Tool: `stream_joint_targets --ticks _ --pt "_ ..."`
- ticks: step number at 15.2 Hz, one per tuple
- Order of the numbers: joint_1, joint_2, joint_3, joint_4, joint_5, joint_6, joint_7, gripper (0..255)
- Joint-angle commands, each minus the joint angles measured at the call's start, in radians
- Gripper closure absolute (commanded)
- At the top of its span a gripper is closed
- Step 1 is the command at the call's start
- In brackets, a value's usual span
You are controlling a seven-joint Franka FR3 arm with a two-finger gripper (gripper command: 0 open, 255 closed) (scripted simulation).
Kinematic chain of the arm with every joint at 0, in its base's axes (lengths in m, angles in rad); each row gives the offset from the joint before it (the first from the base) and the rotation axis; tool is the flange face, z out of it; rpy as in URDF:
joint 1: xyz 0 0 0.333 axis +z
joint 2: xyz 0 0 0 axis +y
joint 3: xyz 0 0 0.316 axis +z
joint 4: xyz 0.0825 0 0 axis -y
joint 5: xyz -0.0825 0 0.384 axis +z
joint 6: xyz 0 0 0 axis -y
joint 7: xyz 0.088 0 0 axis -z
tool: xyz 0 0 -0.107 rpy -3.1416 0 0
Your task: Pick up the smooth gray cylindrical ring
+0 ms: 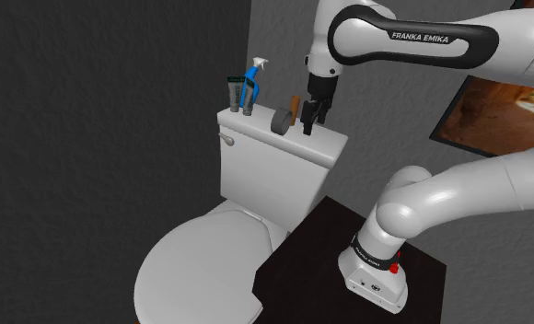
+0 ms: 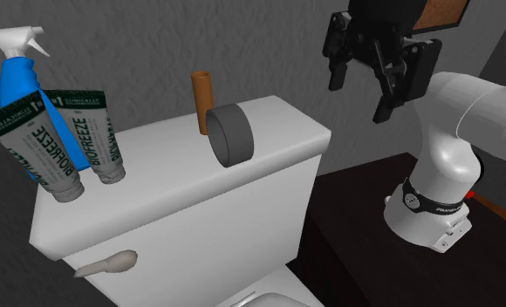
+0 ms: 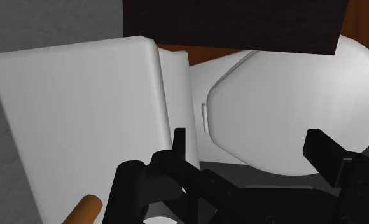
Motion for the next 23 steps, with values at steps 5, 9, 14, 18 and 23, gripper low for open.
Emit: stream_joint_targets --ticks 5,9,14,18,23 --pt "-0.056 0.097 -0.035 0.031 0.112 0.148 0.161 0" --pt "-0.103 0.181 -0.075 0.052 0.223 0.302 0.298 0" --pt "-0.15 0.267 -0.131 0.061 0.371 0.501 0.439 0" --pt "-0.154 0.288 -0.143 0.026 0.41 0.579 0.448 0" --pt "-0.149 0.301 -0.146 -0.024 0.426 0.638 0.423 0"
